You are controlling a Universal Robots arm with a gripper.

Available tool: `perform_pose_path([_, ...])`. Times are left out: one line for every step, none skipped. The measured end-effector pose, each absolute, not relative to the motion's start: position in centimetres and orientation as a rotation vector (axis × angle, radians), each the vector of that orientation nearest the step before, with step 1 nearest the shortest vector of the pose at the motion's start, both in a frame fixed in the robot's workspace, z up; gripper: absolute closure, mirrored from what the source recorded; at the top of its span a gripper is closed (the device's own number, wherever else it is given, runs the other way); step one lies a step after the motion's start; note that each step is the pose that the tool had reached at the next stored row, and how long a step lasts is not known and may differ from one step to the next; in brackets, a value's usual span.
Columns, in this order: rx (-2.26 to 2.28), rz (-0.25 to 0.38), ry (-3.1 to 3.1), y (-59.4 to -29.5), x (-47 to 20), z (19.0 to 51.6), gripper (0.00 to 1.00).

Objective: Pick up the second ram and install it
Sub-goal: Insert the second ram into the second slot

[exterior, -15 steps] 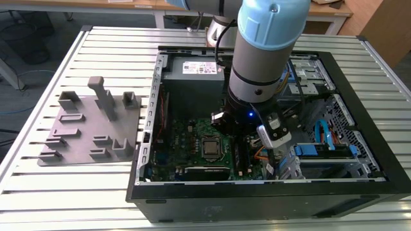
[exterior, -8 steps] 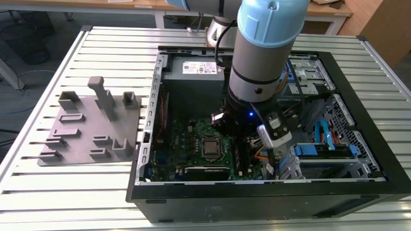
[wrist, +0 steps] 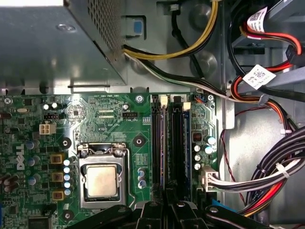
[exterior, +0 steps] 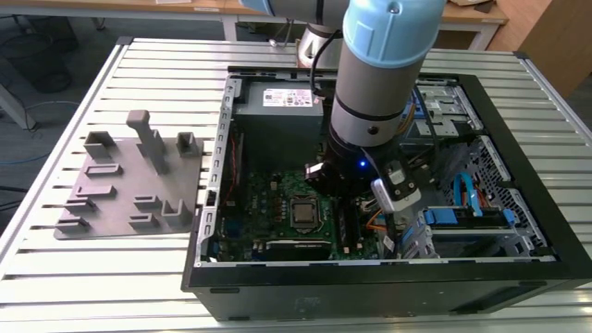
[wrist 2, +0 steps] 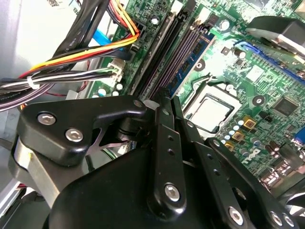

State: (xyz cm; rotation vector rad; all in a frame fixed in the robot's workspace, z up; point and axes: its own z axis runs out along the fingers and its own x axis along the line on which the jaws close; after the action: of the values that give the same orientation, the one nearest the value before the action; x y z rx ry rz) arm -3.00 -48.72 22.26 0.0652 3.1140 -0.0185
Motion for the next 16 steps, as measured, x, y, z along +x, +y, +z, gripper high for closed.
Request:
perform_pose_path([0.065,-0.029,3.114,-48.68,-2.99,22.25,0.86])
perform_pose_path([0.065,-0.037,3.114,-48.63,-2.98,22.23,0.86])
perform_pose_path([0.065,-0.04,3.114,-48.58,-2.96,22.21,0.86])
perform_pose_path([0.065,-0.04,3.113,-48.55,-2.94,22.17,0.86])
perform_pose_path([0.065,-0.04,3.113,-48.52,-2.93,22.14,0.86])
perform_pose_path([0.065,-0.04,3.113,-48.48,-2.91,22.11,0.86])
perform_pose_path([0.065,-0.04,3.113,-48.44,-2.89,22.08,0.86])
perform_pose_path([0.065,-0.041,3.114,-48.41,-2.87,22.05,0.86])
perform_pose_path([0.065,-0.041,3.114,-48.39,-2.85,22.03,0.86])
perform_pose_path([0.065,-0.042,3.113,-48.36,-2.83,22.0,0.86])
perform_pose_path([0.065,-0.043,3.113,-48.33,-2.82,21.97,0.86])
perform_pose_path([0.065,-0.044,3.113,-48.31,-2.81,21.94,0.86])
perform_pose_path([0.065,-0.045,3.113,-48.28,-2.8,21.9,0.86])
perform_pose_path([0.065,-0.046,3.113,-48.26,-2.8,21.84,0.86])
perform_pose_path([0.065,-0.046,3.113,-48.26,-2.8,21.78,0.86])
perform_pose_path([0.064,-0.046,3.113,-48.26,-2.81,21.75,0.86])
